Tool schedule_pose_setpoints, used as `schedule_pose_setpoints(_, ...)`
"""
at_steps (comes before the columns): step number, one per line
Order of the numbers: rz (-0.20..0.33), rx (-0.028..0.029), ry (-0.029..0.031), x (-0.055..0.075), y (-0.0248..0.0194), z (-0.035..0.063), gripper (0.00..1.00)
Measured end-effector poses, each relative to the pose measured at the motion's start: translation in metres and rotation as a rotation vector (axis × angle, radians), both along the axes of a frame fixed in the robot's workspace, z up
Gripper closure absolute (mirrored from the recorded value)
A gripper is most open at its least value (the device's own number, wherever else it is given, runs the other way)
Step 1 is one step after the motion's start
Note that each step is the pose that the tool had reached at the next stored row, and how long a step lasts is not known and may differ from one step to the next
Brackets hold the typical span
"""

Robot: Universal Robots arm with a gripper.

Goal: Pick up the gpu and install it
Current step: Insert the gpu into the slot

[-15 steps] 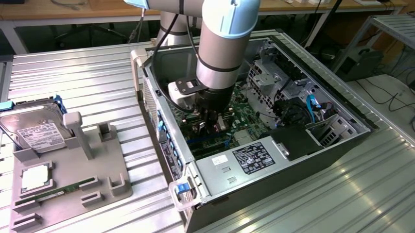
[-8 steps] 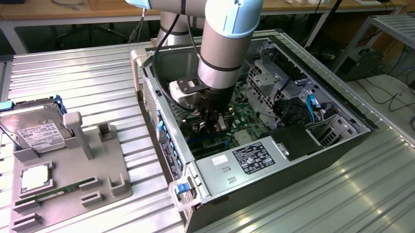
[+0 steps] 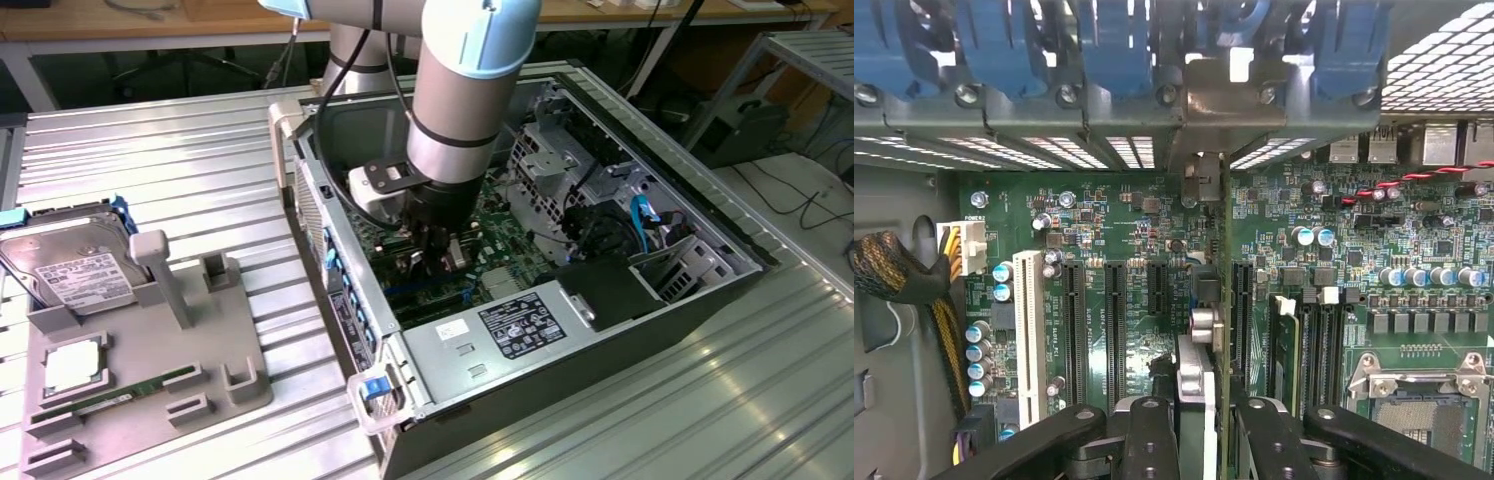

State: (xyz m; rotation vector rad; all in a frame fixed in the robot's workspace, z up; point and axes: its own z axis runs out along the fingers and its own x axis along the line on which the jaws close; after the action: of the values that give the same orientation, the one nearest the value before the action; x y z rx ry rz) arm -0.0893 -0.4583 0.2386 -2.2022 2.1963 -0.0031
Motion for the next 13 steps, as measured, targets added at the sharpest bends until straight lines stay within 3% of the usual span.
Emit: schedule_pose_setpoints(13, 0.000, 0.0001, 0.0012, -0.0001, 0.0000, -0.0037, 0.72)
